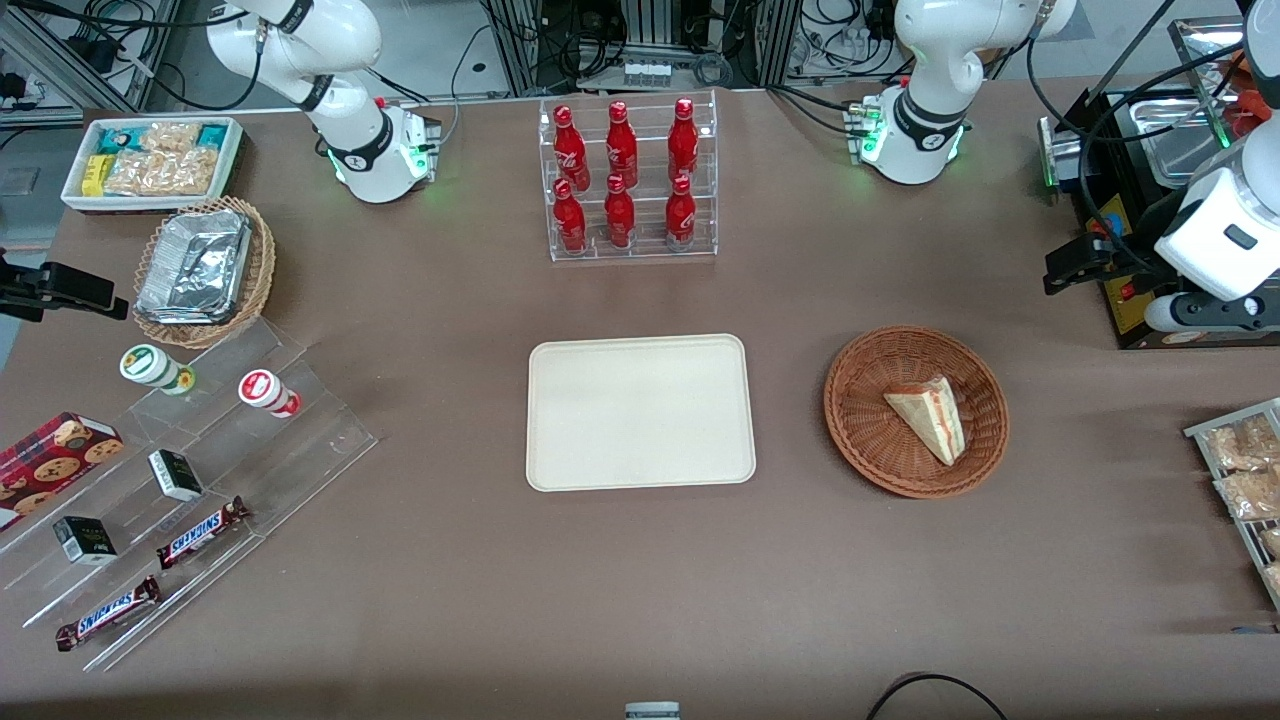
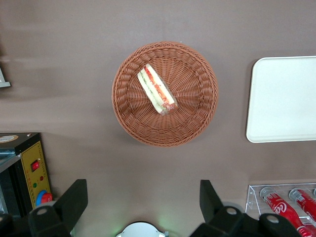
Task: Place sandwich from basket to tray
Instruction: 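Lower the left gripper over the wrapped sandwich in the wicker basket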
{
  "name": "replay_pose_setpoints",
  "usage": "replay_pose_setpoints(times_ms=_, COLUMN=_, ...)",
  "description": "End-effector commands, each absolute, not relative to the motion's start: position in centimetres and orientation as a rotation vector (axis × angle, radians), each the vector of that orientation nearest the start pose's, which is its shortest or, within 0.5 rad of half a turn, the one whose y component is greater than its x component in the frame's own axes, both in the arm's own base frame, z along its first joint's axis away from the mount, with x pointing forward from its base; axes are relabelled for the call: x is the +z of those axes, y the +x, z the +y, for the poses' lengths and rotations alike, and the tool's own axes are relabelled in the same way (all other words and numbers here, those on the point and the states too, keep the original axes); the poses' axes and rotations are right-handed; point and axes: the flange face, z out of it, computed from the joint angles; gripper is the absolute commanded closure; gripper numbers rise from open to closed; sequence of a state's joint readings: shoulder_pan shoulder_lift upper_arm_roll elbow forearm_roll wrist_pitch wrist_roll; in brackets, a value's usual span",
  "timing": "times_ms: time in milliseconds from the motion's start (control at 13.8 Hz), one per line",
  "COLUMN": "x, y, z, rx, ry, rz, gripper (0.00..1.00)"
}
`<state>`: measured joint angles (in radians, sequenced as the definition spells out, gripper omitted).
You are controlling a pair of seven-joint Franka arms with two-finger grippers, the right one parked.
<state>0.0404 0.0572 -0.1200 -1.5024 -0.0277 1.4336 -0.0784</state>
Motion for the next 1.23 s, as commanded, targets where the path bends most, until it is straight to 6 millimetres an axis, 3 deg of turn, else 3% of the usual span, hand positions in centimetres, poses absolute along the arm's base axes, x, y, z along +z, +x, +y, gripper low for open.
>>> replay_pose_setpoints(times_ms=0, x=60.9, y=55.1, z=-5.1, rx=0.2, ry=-3.138, rz=0.006, gripper=0.0)
replay_pose_setpoints(times_ms=290, x=57.8, y=55.5, z=-5.4, rx=0.238, ry=-3.143, rz=0.053, gripper=0.0)
replay_pose_setpoints(times_ms=508, x=50.7, y=55.5, z=-6.9, rx=0.226, ry=-3.149, rz=0.082, gripper=0.0)
replay_pose_setpoints(times_ms=944, x=36.1, y=54.3, z=-6.6, rx=0.011, ry=-3.172, rz=0.036, gripper=0.0)
replay_pose_setpoints(times_ms=1161, x=33.5, y=54.2, z=-6.6, rx=-0.02, ry=-3.175, rz=-0.152, gripper=0.0)
